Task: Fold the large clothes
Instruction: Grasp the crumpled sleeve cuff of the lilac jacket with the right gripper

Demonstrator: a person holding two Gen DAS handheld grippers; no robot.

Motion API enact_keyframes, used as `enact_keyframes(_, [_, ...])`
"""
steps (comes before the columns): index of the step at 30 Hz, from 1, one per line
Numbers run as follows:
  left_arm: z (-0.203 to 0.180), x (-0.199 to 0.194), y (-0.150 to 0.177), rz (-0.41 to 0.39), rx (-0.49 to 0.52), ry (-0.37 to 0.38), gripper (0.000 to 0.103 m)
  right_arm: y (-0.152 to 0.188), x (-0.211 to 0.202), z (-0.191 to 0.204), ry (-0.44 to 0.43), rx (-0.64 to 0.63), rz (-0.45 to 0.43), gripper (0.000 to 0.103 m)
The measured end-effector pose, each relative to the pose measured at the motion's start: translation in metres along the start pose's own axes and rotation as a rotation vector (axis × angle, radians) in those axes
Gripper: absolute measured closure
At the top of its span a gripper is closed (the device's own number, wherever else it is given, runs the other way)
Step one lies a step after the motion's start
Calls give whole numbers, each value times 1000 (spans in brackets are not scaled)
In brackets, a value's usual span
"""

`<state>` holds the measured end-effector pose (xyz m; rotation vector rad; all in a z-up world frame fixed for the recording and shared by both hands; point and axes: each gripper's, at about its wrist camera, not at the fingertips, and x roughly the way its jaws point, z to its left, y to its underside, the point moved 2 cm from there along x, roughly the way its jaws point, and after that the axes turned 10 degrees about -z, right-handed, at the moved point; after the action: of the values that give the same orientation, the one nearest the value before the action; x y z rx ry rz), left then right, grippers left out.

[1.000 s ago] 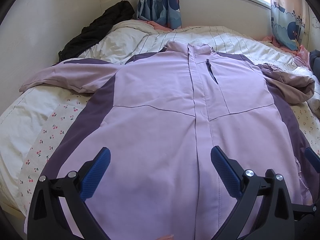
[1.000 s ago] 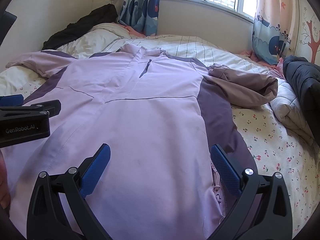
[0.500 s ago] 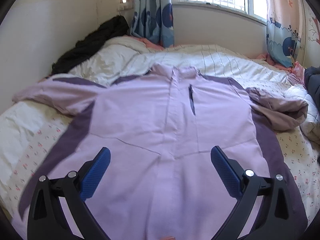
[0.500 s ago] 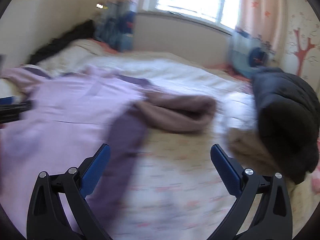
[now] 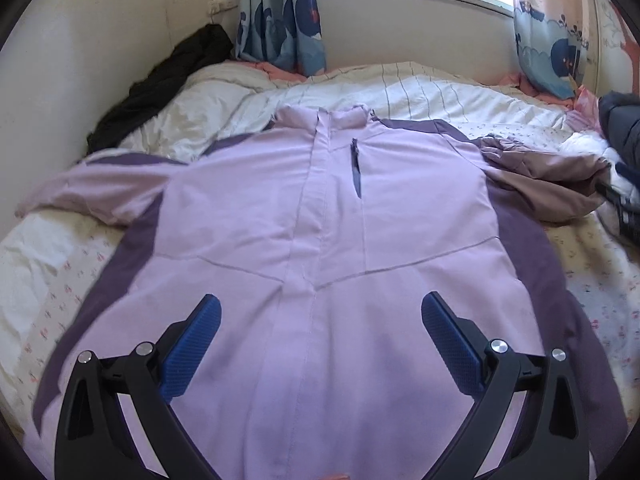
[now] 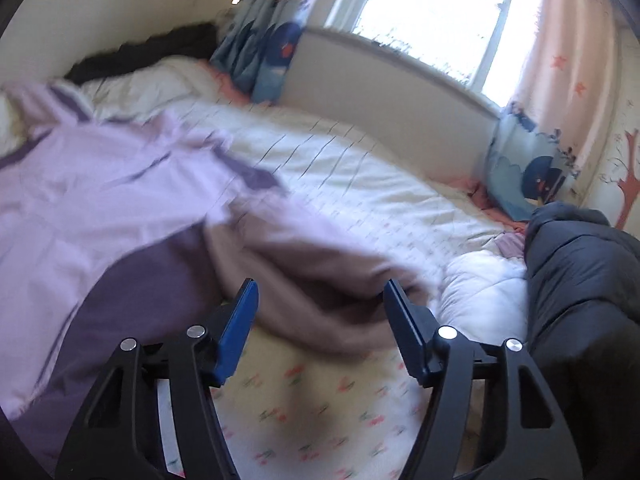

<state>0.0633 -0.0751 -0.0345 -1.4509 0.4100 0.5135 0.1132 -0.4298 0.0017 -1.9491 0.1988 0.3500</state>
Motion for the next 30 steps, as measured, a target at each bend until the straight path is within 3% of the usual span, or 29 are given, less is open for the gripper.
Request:
enact_keyframes(1, [1, -2, 1, 2, -2, 10, 7, -4, 0, -4, 3, -19, -23, 41])
enact_keyframes(3, [1, -4, 3, -4, 13, 11, 7, -15, 12, -2, 47, -204, -29, 41])
enact_keyframes(7, [9, 3, 2, 21, -33, 19, 7, -19, 50, 24, -27, -462, 54, 41])
enact_keyframes(9, [13, 5, 0, 31, -81, 36, 7, -19, 65, 41, -104, -507, 70, 40])
enact_keyframes(11, [14, 6, -1, 27, -77, 29, 7, -15, 85, 52, -130, -549, 108, 26])
enact_keyframes(13, [13, 7, -1, 25, -67, 20, 7, -7, 106, 58, -118, -581, 171, 25])
enact_keyframes(14, [12, 7, -1, 28, -68, 22, 7, -5, 119, 55, -101, -568, 218, 28])
enact_keyframes(16, [12, 8, -1, 31, -71, 25, 7, -5, 141, 35, -117, -377, 317, 79])
enact_keyframes(18, [11, 9, -1, 35, -68, 25, 7, -7, 143, 15, -91, -207, 306, 87])
enact_keyframes(22, [11, 9, 0, 39, -63, 33, 7, -10, 106, -40, -64, 200, 159, 89])
enact_keyframes(25, [13, 9, 1, 42, -77, 36, 7, 2, 84, -88, -14, 441, 125, 89])
enact_keyframes(26, [13, 9, 2, 46, -81, 39, 7, 11, 85, -95, -11, 464, 162, 89])
enact_keyframes(27, [13, 10, 2, 51, -82, 39, 7, 15, 88, -90, -23, 398, 194, 86])
enact_keyframes(29, [14, 11, 3, 59, -82, 40, 7, 7, 85, -72, -38, 234, 177, 76])
enact_keyframes(30, [15, 12, 4, 62, -85, 40, 7, -1, 86, -64, -22, 158, 165, 59])
